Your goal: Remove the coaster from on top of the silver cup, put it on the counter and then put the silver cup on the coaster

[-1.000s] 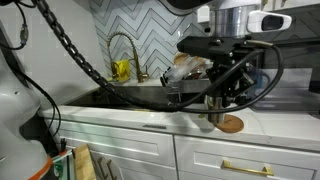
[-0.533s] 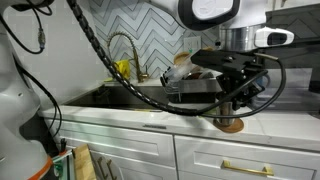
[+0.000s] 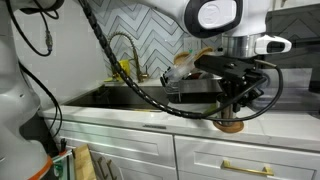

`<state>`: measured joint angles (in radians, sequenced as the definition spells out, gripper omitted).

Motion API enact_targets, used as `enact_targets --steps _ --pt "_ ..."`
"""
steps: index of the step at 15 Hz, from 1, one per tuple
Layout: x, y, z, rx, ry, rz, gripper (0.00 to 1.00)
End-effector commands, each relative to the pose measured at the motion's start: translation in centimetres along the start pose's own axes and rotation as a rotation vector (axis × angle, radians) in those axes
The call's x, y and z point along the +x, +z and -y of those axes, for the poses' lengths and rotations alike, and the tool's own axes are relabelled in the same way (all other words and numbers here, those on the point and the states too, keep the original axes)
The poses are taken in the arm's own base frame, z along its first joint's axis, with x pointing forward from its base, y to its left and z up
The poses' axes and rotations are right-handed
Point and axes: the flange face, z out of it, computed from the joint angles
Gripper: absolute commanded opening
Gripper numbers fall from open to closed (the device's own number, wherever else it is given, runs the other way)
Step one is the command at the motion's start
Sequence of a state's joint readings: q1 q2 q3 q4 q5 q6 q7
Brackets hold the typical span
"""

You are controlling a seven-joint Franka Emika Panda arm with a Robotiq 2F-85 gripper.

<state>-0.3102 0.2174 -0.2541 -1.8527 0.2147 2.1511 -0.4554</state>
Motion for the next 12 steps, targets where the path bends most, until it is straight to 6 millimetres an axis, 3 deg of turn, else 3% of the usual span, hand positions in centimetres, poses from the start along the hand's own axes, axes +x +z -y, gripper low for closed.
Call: enact_targets --steps 1,6,7,9,12 --pt "0.45 0.13 -0.44 0.002 0.015 -0.011 0.01" --pt "0.78 0.35 -0.33 0.002 0.011 -0.011 0.01" --pt "0.83 0.38 -0.28 0.000 0.013 -0.009 0.29" --pt "0.88 0.37 -0.18 0.003 0.015 -0.007 0.34" --pt "1.04 0.02 0.07 0.005 0.011 -0.015 0.58"
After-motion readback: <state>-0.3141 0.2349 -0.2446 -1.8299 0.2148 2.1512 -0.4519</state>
